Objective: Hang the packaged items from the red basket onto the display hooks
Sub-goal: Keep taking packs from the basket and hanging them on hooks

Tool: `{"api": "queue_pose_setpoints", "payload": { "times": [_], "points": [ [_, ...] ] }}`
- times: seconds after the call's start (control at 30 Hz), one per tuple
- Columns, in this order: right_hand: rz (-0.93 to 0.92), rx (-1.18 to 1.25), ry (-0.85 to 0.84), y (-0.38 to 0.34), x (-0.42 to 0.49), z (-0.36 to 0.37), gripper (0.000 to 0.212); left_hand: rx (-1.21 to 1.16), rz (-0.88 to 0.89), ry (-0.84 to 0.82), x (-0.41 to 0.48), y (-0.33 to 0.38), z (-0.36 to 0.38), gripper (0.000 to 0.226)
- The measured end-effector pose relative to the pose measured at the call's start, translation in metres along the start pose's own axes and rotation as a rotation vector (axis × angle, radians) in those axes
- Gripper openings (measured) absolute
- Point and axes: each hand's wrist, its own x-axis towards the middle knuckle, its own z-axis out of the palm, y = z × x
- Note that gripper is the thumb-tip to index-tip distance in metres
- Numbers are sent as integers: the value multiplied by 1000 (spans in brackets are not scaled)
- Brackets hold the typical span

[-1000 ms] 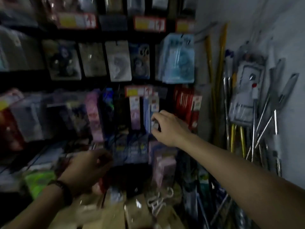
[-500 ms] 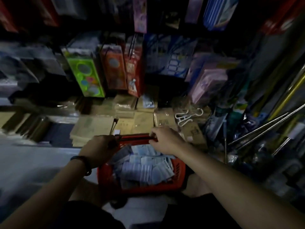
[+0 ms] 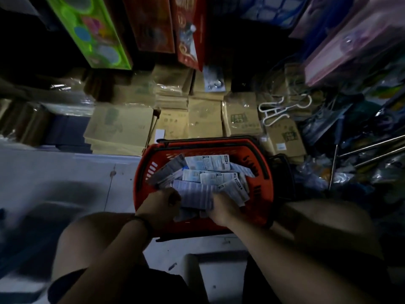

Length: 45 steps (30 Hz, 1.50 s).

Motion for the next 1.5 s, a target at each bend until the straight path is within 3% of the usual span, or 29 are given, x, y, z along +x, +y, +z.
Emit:
{"api": "queue_pose_setpoints", "payload": {
  "times": [0.17, 0.27, 0.43, 0.7, 0.83, 0.9, 1.03, 1.13, 1.2, 1.3, 1.33, 1.43, 1.5],
  "points": [
    [35, -104, 25, -32, 15, -3, 52, 72, 0, -51, 16, -18, 2, 21],
    [0, -175, 20, -37, 37, 7, 62, 119, 15, -78, 25, -19, 6, 20],
    [-77, -287, 100, -51, 69, 26, 60, 79, 6, -78, 32, -19, 11, 18],
    [-124, -338, 194, -46, 71, 33, 44, 99, -41, -31, 30, -17, 9, 19],
    [-178, -118, 127, -40, 54, 3, 18, 97, -102, 17, 38, -23, 1, 18],
    [-157, 54, 105, -39, 40, -13, 17, 7, -148, 56, 41, -26, -1, 16],
    [-240, 311, 319, -38, -1, -31, 34, -429, -243, 117, 39, -21, -8, 47],
    [-329, 398, 476, -40, -36, -35, 44, -920, -419, 13, 34, -6, -13, 47],
    [-409, 350, 569, -44, -52, -34, 47, -1096, -444, -93, 29, -2, -8, 46],
    [-479, 251, 642, -48, -61, -29, 45, -1078, -378, -151, 25, -11, 5, 73],
    [-478, 243, 637, -48, -63, -27, 43, -1066, -347, -156, 27, -15, 7, 71],
    [-388, 255, 609, -42, -61, -19, 35, -932, -252, -122, 18, 2, -2, 41],
    [-196, 313, 604, -29, -49, -19, 36, -893, -259, -22, 21, 2, -3, 28]
  ]
}}
